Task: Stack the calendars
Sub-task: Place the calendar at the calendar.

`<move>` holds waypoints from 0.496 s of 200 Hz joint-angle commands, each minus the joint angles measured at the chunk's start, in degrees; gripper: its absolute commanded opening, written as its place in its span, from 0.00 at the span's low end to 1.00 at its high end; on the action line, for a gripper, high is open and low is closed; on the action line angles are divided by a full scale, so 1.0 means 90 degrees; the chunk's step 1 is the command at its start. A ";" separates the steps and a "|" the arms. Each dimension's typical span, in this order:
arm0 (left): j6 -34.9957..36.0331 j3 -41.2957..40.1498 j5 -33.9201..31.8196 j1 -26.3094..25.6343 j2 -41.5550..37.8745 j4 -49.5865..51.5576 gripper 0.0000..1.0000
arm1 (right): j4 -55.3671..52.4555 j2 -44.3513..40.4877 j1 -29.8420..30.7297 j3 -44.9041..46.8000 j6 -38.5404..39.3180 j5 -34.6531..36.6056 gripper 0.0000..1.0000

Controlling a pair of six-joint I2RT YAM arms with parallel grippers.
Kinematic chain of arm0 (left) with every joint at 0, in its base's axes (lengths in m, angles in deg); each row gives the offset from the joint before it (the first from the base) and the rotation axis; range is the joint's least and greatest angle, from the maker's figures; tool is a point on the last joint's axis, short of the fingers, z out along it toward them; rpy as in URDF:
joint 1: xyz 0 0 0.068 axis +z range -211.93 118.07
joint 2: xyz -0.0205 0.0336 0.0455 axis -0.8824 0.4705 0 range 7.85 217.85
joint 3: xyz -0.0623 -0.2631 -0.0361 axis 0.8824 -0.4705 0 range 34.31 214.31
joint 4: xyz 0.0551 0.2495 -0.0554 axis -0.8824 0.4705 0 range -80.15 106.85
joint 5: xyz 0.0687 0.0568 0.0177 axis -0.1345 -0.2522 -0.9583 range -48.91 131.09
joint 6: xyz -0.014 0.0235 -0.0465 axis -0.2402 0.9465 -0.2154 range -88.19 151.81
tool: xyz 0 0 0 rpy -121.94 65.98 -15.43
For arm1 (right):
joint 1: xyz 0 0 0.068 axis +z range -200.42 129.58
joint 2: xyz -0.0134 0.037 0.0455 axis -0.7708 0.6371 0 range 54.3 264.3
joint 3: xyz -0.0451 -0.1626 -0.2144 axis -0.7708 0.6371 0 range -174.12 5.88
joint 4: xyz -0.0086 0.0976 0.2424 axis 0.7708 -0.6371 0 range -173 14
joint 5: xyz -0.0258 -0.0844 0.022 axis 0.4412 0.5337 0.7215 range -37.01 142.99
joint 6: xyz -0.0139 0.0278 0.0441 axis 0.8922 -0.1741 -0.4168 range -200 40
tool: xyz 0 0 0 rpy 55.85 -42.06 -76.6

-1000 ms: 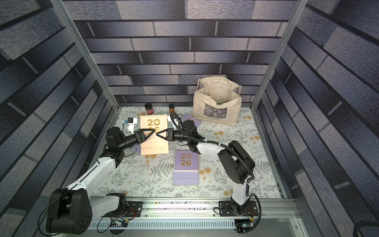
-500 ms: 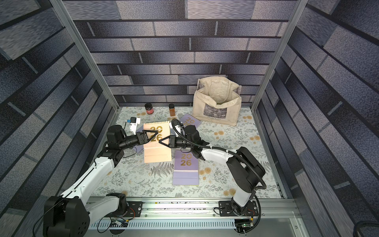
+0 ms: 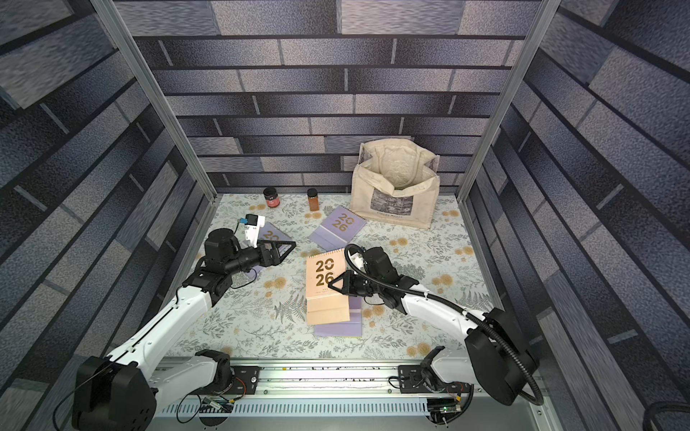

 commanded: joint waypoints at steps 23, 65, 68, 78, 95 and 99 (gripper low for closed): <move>0.0190 -0.0234 -0.0157 -0.0303 0.0381 -0.0470 1.00 | 0.0277 -0.0247 -0.0113 0.0715 -0.0248 -0.0212 0.00; 0.0216 -0.0255 -0.0152 -0.0480 0.0605 -0.0524 1.00 | 0.0970 -0.0613 -0.0346 0.1364 -0.0676 -0.0242 0.00; 0.0216 -0.0255 -0.0162 -0.0498 0.0616 -0.0532 1.00 | 0.0996 -0.0632 -0.0346 0.1391 -0.0696 -0.0231 0.00; 0.0216 -0.0250 -0.0179 -0.0523 0.0644 -0.0555 1.00 | 0.1148 -0.0672 -0.0347 0.1464 -0.0783 -0.0218 0.00; 0.0225 -0.0218 -0.0167 -0.0560 0.0707 -0.0583 1.00 | 0.1470 -0.0691 -0.0346 0.1593 -0.0951 -0.0222 0.00; 0.0230 -0.0208 -0.0149 -0.0568 0.0725 -0.0585 1.00 | 0.1506 -0.0686 -0.0348 0.1605 -0.0962 -0.0227 0.00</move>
